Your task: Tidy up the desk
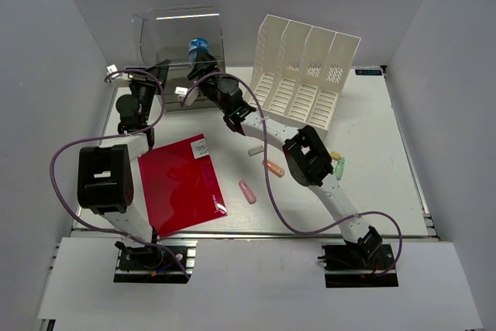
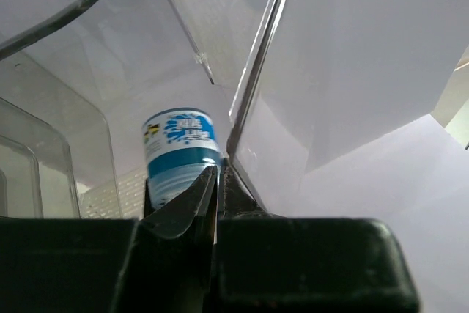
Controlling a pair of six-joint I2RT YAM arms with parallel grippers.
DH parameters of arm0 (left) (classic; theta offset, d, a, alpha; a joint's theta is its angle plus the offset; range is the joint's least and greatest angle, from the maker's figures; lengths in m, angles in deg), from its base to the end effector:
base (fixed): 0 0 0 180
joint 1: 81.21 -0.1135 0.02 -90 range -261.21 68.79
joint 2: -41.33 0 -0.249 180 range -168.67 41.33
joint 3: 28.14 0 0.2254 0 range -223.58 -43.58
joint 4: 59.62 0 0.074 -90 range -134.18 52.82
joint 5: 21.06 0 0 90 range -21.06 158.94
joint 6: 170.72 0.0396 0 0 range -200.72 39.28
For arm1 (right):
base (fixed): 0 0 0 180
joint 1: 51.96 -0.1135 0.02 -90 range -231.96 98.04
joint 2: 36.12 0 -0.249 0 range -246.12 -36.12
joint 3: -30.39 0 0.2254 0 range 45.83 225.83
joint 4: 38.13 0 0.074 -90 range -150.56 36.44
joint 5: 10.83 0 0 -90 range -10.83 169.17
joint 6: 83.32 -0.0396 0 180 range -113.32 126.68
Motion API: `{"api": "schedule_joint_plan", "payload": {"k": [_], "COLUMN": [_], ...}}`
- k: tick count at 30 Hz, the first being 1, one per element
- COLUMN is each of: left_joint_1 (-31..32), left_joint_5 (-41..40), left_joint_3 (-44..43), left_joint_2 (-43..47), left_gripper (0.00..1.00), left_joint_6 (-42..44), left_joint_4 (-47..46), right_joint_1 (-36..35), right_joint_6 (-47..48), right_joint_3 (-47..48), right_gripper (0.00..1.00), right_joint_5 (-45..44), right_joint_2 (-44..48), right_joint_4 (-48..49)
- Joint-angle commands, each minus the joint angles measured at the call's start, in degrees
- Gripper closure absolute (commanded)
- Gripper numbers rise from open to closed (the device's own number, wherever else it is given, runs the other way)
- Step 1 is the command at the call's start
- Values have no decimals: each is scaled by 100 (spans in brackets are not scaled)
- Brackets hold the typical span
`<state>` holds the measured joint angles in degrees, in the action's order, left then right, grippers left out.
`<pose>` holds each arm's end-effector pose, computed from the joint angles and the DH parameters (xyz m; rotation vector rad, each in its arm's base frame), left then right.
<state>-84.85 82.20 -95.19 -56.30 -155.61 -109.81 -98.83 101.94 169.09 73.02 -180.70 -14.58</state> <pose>0.3530 0.0134 0.2834 -0.6649 1.1560 -1.2110 0.3826 0.4023 0.2691 -1.1999 0.5127 -0.7934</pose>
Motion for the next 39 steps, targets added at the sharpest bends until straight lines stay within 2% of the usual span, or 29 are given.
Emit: {"api": "schedule_joint_plan", "payload": {"k": [1, 9, 14, 16, 17, 18, 19, 21, 22, 24, 25, 27, 37, 39], "left_joint_1": [-40, -40, -40, -40, -40, -40, -40, -40, -40, -40, -40, -40, -40, -40], "left_joint_5": [124, 160, 195, 212, 221, 221, 213, 221, 221, 230, 221, 230, 221, 221], "left_joint_3": [-147, -147, -156, -156, -156, -147, -130, -129, -121, -129, -147, -165, -244, -244], "left_joint_2": [297, 323, 349, 349, 341, 341, 341, 323, 306, 314, 314, 305, 367, 358], "left_gripper": [83, 83, 83, 83, 83, 83, 83, 83, 83, 83, 83, 83, 83, 83], "left_joint_6": [-34, -78, -78, -87, -87, -87, -87, -87, -96, -113, -105, -113, -87, -96], "left_joint_4": [-266, -284, -266, -267, -258, -249, -223, -240, -249, -249, -232, -196, -21, -3], "right_joint_1": [108, 240, 249, 240, 249, 231, 240, 249, 231, 231, 214, 214, 187, 161], "right_joint_6": [-8, -113, -604, -684, -737, -755, -755, -807, -825, -904, -930, -992, -1176, -1360], "right_joint_3": [260, 541, 506, 401, 331, 321, 313, 269, 260, 146, 85, -82, -372, -600], "right_gripper": [100, 100, 100, 88, 77, 71, 59, 46, 34, 25, 17, 11, 11, 16], "right_joint_5": [105, 150, 62, 53, 53, 53, 53, 35, 26, 9, 35, 70, 167, 246], "right_joint_2": [-71, -352, -230, -159, -107, -89, -80, -54, -27, 87, 148, 307, 684, 877], "right_joint_4": [320, 215, 13, -31, -40, -75, -136, -128, -145, -180, -241, -294, -453, -426]}}
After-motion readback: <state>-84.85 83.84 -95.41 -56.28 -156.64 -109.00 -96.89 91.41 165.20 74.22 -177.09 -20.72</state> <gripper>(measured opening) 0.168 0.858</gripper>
